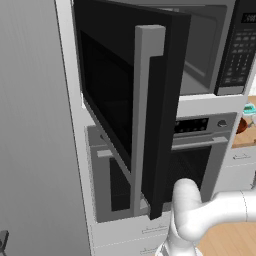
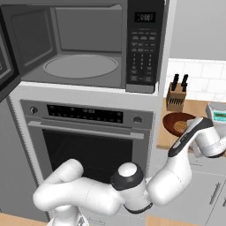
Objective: Open the microwave, place the bowl with waffle inside the microwave, then close the microwave door and turn it on.
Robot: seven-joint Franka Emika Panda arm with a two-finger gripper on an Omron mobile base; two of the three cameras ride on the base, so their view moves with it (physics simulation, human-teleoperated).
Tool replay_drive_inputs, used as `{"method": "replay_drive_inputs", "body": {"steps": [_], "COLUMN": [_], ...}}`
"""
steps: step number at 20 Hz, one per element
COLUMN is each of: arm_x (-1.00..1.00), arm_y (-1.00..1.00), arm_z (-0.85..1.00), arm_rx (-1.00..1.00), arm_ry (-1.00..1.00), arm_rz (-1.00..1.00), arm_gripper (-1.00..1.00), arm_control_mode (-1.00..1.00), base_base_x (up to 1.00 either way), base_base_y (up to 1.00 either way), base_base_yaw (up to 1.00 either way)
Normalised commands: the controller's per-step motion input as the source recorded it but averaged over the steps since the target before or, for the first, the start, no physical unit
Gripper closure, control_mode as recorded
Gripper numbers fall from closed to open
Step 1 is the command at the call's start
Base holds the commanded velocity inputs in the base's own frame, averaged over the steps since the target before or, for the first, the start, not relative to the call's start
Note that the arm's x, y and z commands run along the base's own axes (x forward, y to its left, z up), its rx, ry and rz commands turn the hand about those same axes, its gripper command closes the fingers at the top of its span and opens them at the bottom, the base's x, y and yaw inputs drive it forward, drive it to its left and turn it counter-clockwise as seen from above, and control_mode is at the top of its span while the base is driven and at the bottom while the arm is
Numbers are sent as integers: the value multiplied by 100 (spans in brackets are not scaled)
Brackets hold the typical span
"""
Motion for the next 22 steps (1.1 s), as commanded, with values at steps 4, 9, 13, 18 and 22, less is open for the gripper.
{"method": "replay_drive_inputs", "body": {"steps": [4, 9, 13, 18, 22], "arm_x": [31, 46, 53, 47, 40], "arm_y": [0, 0, 0, -8, -42], "arm_z": [-44, -27, -17, -15, -18], "arm_rx": [10, -8, -23, -21, -15], "arm_ry": [-15, -6, -7, -5, 0], "arm_rz": [-27, -15, -1, 0, 0], "arm_gripper": [-100, -100, -100, -100, -100], "arm_control_mode": [-100, -100, -100, -100, -100], "base_base_x": [0, 0, 0, 0, 0], "base_base_y": [0, 0, 0, 0, 0], "base_base_yaw": [0, 0, 0, 0, 0]}}
